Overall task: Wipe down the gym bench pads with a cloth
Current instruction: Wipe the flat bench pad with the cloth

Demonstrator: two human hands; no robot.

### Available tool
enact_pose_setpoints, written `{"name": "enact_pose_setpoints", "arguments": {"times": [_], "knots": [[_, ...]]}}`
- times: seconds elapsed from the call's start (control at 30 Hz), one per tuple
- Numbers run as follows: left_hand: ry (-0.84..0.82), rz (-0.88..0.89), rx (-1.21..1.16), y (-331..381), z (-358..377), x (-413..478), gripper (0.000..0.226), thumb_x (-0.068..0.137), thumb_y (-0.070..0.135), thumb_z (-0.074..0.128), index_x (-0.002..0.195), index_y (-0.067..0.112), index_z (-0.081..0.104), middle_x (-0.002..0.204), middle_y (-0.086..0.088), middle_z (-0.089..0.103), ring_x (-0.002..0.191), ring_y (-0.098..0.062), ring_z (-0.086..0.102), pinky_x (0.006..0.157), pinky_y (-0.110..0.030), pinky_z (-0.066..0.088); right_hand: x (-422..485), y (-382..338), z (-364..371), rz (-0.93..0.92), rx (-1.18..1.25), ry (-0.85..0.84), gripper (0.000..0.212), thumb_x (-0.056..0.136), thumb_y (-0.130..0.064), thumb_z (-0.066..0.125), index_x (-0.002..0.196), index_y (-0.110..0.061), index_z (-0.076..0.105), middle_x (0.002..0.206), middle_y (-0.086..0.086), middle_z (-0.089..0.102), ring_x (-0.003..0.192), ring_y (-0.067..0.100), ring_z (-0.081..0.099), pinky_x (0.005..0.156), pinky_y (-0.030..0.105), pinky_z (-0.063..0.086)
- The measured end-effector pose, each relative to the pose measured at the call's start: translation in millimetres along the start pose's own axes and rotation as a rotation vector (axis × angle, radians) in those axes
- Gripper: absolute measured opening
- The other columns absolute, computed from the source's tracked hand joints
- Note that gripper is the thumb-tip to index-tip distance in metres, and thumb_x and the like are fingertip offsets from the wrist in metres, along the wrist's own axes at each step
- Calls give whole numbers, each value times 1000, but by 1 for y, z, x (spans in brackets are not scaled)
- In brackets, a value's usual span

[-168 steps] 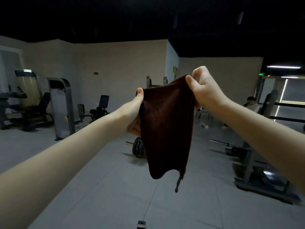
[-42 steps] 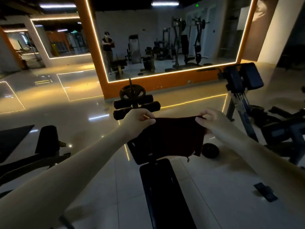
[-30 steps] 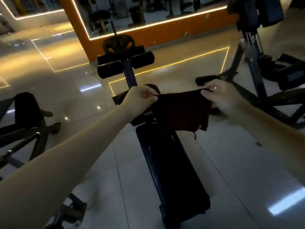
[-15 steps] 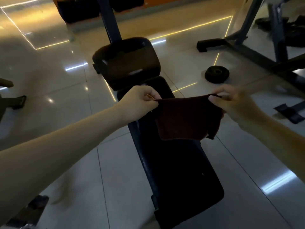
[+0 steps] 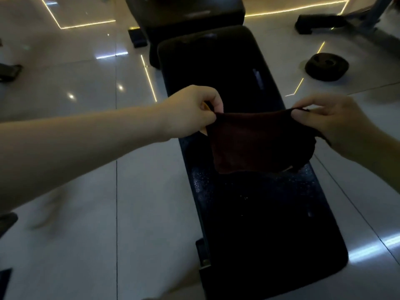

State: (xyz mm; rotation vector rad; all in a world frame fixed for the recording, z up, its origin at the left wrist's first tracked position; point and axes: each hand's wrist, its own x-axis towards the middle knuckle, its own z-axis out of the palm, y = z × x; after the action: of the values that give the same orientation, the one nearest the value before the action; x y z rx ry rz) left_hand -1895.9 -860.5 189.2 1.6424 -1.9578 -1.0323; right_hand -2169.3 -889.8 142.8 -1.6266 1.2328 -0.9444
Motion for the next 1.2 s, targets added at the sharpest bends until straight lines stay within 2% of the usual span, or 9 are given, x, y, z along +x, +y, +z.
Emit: {"name": "enact_pose_setpoints", "arguments": {"times": [0.2, 0.3, 0.43, 0.5, 0.57, 0.67, 0.83, 0.93, 1.2], "knots": [[126, -17, 80, -49, 17, 22, 14, 92, 3, 52, 98, 11, 60, 85, -10, 67, 80, -22, 67, 78, -39, 57, 27, 30, 33, -57, -98, 85, 19, 90, -4, 64, 78, -20, 61, 46, -7, 59, 41, 12, 51, 43, 22, 44], [255, 36, 184, -62, 22, 40, 11, 92, 8, 54, 95, 17, 59, 83, 3, 62, 79, -17, 62, 68, -27, 52, 44, 37, 44, -69, -91, 133, 16, 91, -6, 62, 80, -17, 59, 49, -7, 58, 40, 2, 51, 43, 16, 42], [374, 129, 395, -81, 27, 58, 8, 90, 16, 61, 95, 22, 61, 100, 3, 51, 93, -18, 55, 81, -31, 46, 63, 53, 58, -109, -280, 261, 5, 87, -15, 69, 90, -12, 66, 71, -9, 54, 61, -1, 49, 62, 12, 39], [440, 139, 477, -90, 27, 63, 11, 88, 19, 64, 99, 20, 62, 111, -3, 46, 104, -26, 51, 93, -45, 45, 68, 61, 63, -101, -438, 304, 19, 86, -21, 70, 102, -12, 68, 88, -2, 51, 76, 5, 48, 74, 15, 41], [486, 100, 488, -100, 25, 61, 23, 87, 20, 65, 110, 16, 59, 122, -10, 43, 113, -31, 47, 99, -48, 41, 62, 64, 73, -101, -636, 399, 36, 86, -29, 70, 117, -14, 63, 112, 7, 49, 102, 20, 50, 94, 31, 42], [541, 11, 362, -113, 21, 54, 49, 86, 21, 69, 129, 12, 47, 135, -14, 35, 120, -34, 44, 104, -43, 37, 37, 60, 101, -280, -761, 449, 50, 89, -41, 60, 132, -16, 54, 142, 14, 41, 130, 31, 40, 107, 47, 30], [382, -176, -148, -130, 22, 48, 80, 87, 21, 71, 151, 20, 23, 150, -2, 32, 132, -27, 43, 105, -41, 40, 17, 66, 164, -317, -922, 136, 78, 84, -72, 32, 152, -35, 23, 163, 5, 2, 149, 29, -1, 114, 60, 0], [256, -132, -327, -139, 26, 48, 77, 84, 17, 73, 146, 35, 31, 138, 9, 43, 125, -25, 51, 103, -49, 45, 23, 71, 175, -237, -1049, 140, 76, 87, -73, 26, 152, -34, 24, 162, 5, 13, 148, 32, 7, 113, 65, 5], [186, -85, -390, -151, 21, 50, 97, 74, 13, 81, 151, 35, 25, 150, 8, 39, 131, -18, 46, 106, -47, 43, -8, 86, 157, -367, -1165, 10, 57, 96, -54, 27, 150, -34, 27, 160, 0, 21, 147, 29, 18, 114, 63, 12]]}}
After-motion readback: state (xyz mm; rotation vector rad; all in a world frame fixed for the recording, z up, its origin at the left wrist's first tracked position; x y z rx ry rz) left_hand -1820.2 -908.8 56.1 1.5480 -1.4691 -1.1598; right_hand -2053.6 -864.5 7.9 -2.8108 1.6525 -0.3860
